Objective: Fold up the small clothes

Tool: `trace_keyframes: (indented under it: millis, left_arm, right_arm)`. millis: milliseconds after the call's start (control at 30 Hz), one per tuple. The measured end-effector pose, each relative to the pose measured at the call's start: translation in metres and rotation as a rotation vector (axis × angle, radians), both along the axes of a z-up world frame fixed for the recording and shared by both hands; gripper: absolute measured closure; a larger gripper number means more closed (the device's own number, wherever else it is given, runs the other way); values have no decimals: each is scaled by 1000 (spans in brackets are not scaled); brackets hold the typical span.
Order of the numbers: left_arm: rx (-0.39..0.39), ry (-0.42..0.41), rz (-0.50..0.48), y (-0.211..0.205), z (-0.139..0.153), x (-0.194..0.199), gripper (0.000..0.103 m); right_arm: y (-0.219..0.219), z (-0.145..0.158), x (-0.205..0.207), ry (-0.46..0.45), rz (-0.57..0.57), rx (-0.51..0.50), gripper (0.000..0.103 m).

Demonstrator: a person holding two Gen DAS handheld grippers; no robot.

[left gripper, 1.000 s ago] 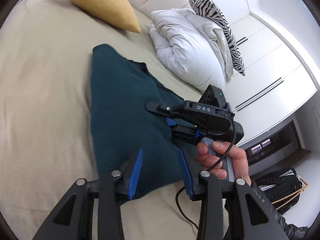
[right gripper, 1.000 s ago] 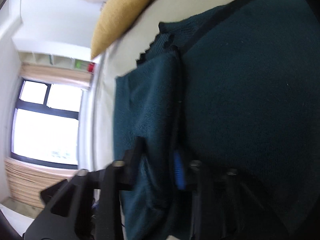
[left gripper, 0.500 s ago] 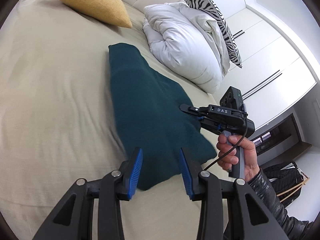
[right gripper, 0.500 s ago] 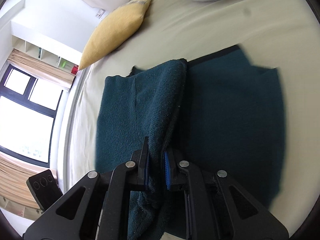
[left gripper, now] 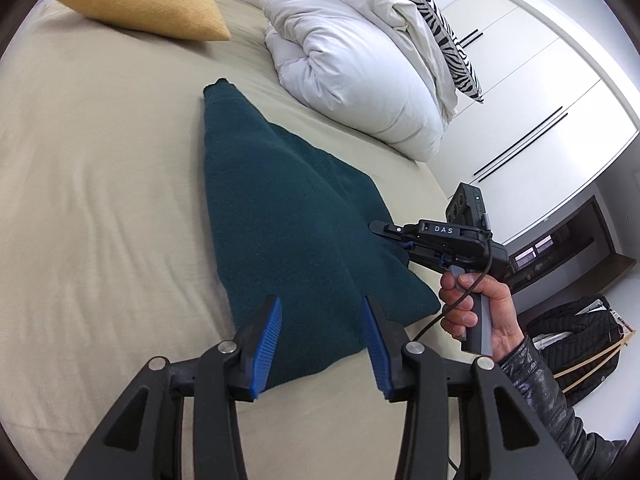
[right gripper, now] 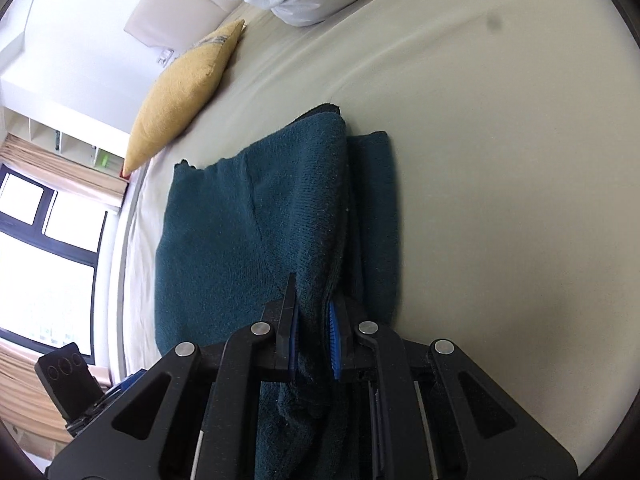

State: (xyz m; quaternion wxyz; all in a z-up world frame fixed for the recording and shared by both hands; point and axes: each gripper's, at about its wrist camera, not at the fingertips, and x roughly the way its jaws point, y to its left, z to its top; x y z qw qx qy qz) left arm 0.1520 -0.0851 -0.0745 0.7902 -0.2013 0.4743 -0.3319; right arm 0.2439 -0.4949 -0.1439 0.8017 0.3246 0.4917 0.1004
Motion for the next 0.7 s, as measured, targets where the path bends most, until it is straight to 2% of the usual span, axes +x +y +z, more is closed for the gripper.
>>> trace_keyframes:
  millis: [167,233,333,433,500,567,633,700]
  left_arm:
    - [35,-31,-30,-24,5,9,59]
    - [52,-44,-38,-35,4,15,57]
    - [84,-39,-39,-51,-4,27,54]
    - [133,-24,-49,-62,-20,36,53]
    - [127,-12,-51,-61,-29,38,53]
    - [109,-17,-51,-58,-32,38,53]
    - [103,-13,-50,-57,-33,39,53]
    - [103,-8,-48,-57,-34,39,53]
  right_arm:
    - [-20,-9,-28,-8,-4,14,93]
    - [-21,-19,-26,-7,-11,35,93]
    - [-22,-36,-23,-12,-31,101,93]
    - [-33,-48,-35,-45,-29,195,94]
    - [-34,-41,-44,-52,-35,189,90]
    - [-37,-26,-57,-37,-83,96,73]
    - [-35,-2,-71,-75,-112,-6,73]
    - [-20,24,-87,-162,-58,42,73]
